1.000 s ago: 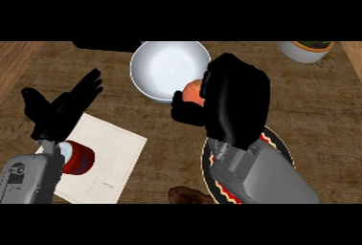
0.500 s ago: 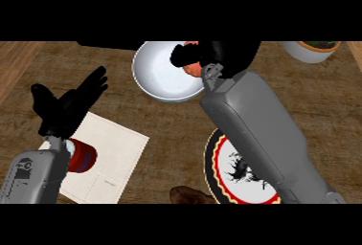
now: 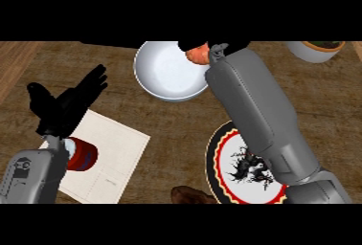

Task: Pick the squash from the plate and place it in the bowl

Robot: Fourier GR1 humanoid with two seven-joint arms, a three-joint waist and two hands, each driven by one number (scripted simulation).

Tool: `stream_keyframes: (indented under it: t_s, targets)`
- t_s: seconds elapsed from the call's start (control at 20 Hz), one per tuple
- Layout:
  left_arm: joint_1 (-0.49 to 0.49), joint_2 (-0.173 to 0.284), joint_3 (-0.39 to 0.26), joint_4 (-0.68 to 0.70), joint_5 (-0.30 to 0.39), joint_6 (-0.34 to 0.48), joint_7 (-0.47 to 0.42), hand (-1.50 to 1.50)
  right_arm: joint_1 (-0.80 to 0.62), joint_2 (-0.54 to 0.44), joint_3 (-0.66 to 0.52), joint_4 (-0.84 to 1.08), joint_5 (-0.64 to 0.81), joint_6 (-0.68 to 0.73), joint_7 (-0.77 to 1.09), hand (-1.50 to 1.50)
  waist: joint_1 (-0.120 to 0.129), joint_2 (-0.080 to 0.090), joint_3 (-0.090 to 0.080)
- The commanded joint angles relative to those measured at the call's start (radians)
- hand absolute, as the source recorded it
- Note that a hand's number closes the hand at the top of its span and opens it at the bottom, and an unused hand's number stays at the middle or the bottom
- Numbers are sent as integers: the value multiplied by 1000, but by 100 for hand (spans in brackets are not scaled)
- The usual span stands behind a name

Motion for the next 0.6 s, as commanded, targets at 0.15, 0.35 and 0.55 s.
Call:
stream_keyframes:
  t_s: [0.15, 0.35, 0.55]
  targets:
    - [-26, -3, 2, 0, 7, 1, 11, 0, 0, 8, -167, 158, -131, -315, -22, 150, 11, 14, 3]
    - [-5, 10, 4, -8, 7, -17, -9, 0, -19, 8, -240, 214, -195, -459, -102, -150, 29, 13, 3]
    - [-29, -7, -9, 11, -1, -8, -7, 0, -38, 8, -259, 289, -208, -570, -239, -150, 24, 22, 3]
